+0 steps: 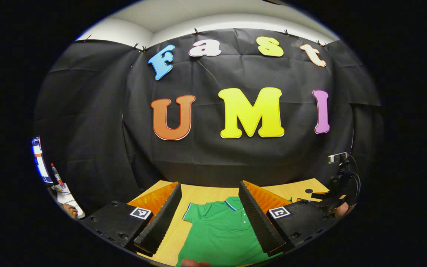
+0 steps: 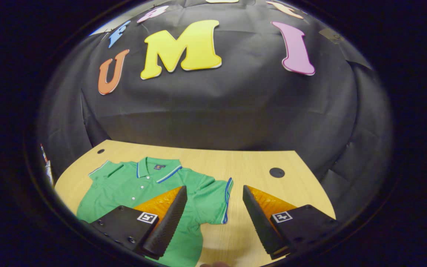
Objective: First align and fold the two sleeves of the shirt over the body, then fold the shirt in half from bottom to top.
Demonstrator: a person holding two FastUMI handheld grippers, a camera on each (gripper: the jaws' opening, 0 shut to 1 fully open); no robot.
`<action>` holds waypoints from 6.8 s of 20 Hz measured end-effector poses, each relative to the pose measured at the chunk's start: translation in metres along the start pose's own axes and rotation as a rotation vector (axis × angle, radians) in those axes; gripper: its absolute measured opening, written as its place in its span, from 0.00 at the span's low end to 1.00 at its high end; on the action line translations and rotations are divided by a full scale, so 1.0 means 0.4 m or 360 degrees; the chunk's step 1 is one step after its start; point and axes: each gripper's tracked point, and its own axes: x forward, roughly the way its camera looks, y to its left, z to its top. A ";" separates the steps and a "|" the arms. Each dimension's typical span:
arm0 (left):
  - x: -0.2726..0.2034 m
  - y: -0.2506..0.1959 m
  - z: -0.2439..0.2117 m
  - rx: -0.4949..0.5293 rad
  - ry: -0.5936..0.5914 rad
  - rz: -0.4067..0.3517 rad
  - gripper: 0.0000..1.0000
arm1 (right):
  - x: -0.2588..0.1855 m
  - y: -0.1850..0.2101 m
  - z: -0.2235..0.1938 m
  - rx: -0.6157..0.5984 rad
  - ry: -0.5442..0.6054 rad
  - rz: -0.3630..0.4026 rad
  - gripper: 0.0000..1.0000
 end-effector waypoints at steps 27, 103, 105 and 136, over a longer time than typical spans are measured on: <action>0.001 0.072 -0.142 -0.0002 0.0261 0.0188 0.99 | 0.238 -0.046 -0.085 0.0242 0.0283 -0.0031 0.02; 0.606 0.209 -0.784 -0.0430 0.1361 -0.0331 0.07 | -0.496 0.132 0.027 -0.0195 0.0150 -0.0149 0.90; 0.607 0.197 -0.751 -0.0532 0.1309 -0.0309 0.04 | -0.501 0.112 0.033 -0.0168 0.0130 -0.0181 0.89; 0.384 -0.208 -0.562 -0.0286 0.1140 -0.0544 0.85 | -0.610 -0.021 -0.086 0.0045 0.0081 -0.0239 0.95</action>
